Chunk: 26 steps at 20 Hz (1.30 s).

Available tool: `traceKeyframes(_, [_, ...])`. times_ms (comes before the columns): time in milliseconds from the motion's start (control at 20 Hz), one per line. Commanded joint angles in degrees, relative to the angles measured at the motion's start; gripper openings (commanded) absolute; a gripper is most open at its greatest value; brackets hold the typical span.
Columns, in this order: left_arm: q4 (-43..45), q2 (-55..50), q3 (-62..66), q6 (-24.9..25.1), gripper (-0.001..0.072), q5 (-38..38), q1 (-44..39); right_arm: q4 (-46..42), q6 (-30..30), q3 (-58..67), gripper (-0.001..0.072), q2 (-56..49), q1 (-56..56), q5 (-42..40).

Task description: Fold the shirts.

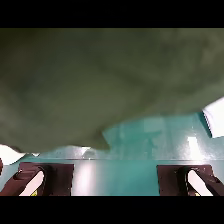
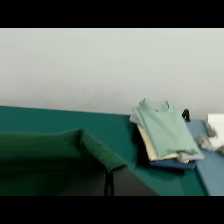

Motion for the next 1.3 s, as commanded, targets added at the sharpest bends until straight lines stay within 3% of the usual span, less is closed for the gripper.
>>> traceKeyframes(0, [1.97,-3.98,-10.82,-3.13,0.0033,-10.10,0.04,0.57,2.93,-0.61,0.0014,-7.65,-0.02,13.11])
traceKeyframes(150, [2.25,-14.01,-18.80,-3.17,0.0033,-19.19,0.02,0.94,5.51,-8.55,0.0014,-17.42,0.59,18.64])
traceKeyframes(300, [2.27,-25.62,-23.91,-3.06,0.0033,-19.26,-0.02,0.87,5.64,-15.72,0.0014,-28.22,1.49,19.50])
traceKeyframes(400, [1.79,-33.55,-24.33,-2.49,0.0033,-17.25,-0.02,1.01,5.07,-18.64,0.0014,-33.92,2.45,14.45])
traceKeyframes(600, [-5.42,-44.00,-24.30,7.78,0.0033,-5.55,-0.02,1.07,4.83,-16.90,0.0014,-42.47,5.35,-1.51])
traceKeyframes(800, [-9.33,-46.12,-24.30,12.90,0.0033,5.18,-0.02,0.90,4.83,-10.78,0.0014,-45.94,7.82,-11.41])
traceKeyframes(950, [-6.08,-46.12,-24.33,16.06,0.0033,2.03,-0.02,0.48,4.02,-10.97,0.0014,-45.86,8.44,-12.22])
traceKeyframes(1150, [5.77,-46.60,-26.16,15.08,0.0033,-4.90,-0.02,0.44,4.02,-19.71,0.0014,-45.68,8.61,-5.29])
traceKeyframes(1250, [6.80,-46.60,-29.29,15.13,0.0033,-5.51,-0.02,0.39,4.02,-26.49,0.0014,-44.09,9.31,-6.86])
